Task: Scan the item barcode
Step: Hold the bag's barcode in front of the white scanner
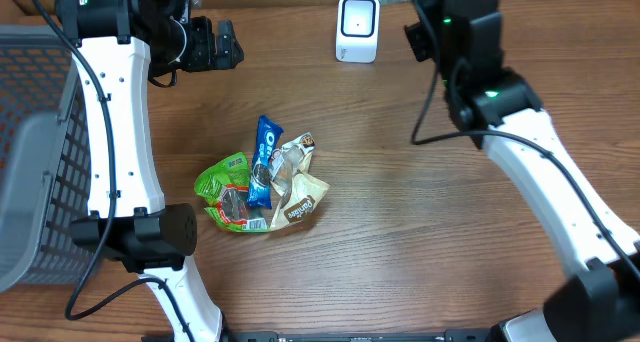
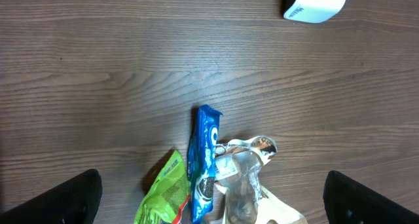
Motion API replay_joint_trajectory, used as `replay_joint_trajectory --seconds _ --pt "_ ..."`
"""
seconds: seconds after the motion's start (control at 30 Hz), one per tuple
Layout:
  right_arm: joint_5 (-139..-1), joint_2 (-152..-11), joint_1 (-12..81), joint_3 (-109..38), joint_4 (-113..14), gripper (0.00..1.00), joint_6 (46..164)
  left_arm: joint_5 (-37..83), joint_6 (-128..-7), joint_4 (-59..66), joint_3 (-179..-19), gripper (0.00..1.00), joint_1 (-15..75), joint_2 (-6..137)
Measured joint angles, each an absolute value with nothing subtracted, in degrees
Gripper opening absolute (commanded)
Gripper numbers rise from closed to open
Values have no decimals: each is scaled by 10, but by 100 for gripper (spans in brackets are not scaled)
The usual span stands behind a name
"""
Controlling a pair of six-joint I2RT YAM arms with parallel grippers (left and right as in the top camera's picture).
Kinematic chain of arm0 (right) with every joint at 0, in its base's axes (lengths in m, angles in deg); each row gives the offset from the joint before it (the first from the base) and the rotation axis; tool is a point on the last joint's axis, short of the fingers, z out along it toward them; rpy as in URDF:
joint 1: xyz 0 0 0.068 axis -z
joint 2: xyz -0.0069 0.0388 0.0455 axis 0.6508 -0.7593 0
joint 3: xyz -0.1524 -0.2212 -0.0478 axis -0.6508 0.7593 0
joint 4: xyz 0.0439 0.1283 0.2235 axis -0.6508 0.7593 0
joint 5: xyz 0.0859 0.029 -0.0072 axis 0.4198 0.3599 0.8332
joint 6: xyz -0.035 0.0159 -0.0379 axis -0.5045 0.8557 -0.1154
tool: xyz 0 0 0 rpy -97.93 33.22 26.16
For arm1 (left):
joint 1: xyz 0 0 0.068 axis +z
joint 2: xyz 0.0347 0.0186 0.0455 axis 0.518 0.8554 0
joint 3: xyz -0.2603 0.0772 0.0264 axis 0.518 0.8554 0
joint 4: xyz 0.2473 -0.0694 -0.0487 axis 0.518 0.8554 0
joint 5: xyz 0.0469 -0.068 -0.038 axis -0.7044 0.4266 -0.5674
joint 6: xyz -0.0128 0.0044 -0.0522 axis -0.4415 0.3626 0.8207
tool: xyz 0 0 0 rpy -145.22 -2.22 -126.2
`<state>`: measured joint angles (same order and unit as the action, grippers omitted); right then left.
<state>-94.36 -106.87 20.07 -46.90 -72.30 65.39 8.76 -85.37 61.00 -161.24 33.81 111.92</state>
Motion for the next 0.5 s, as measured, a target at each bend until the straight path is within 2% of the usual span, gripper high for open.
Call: replay_joint_trajectory --seconds 0.23,0.5 --pt "-1060 -1173 172 -469 -832 4 589 87 -854 610 -1612 100 338 1119" --pt "-1099 -1246 152 -469 -944 4 451 87 -854 610 -1612 100 338 1119"
